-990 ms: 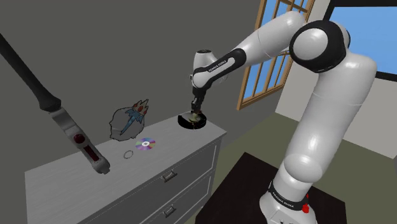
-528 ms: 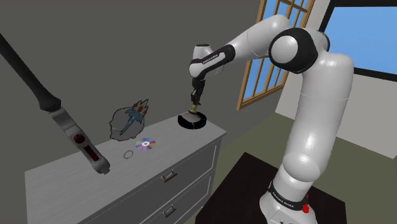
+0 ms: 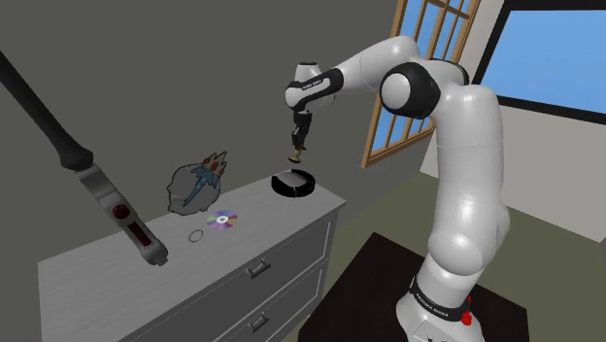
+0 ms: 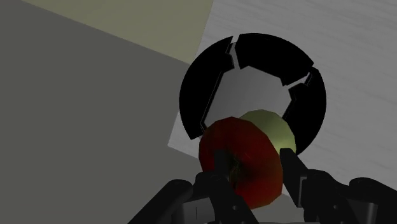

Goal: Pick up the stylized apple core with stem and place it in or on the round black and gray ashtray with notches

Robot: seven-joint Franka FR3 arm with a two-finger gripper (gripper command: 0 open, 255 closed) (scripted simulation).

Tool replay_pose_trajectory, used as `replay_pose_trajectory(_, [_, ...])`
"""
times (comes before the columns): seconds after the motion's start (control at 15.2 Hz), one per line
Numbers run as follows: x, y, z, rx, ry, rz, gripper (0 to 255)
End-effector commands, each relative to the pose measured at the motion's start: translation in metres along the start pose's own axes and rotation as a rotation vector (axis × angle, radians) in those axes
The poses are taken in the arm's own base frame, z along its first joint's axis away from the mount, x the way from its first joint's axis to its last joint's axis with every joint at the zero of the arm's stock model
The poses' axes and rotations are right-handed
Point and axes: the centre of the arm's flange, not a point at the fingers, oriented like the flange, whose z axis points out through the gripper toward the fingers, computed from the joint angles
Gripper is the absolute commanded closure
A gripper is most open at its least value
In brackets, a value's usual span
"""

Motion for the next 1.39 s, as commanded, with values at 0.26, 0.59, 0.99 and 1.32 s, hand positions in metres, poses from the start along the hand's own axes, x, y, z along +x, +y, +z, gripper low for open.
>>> replay_pose_trajectory(0.26, [0.0,-0.002,0.03,0.0,0.0,-0.001,255])
replay_pose_trajectory(0.59, [-0.003,-0.006,0.056,0.0,0.0,-0.001,255])
replay_pose_trajectory(0.99, [-0.005,-0.011,0.087,0.0,0.0,-0.001,255])
replay_pose_trajectory(1.32, [-0.006,-0.011,0.092,0.0,0.0,-0.001,255])
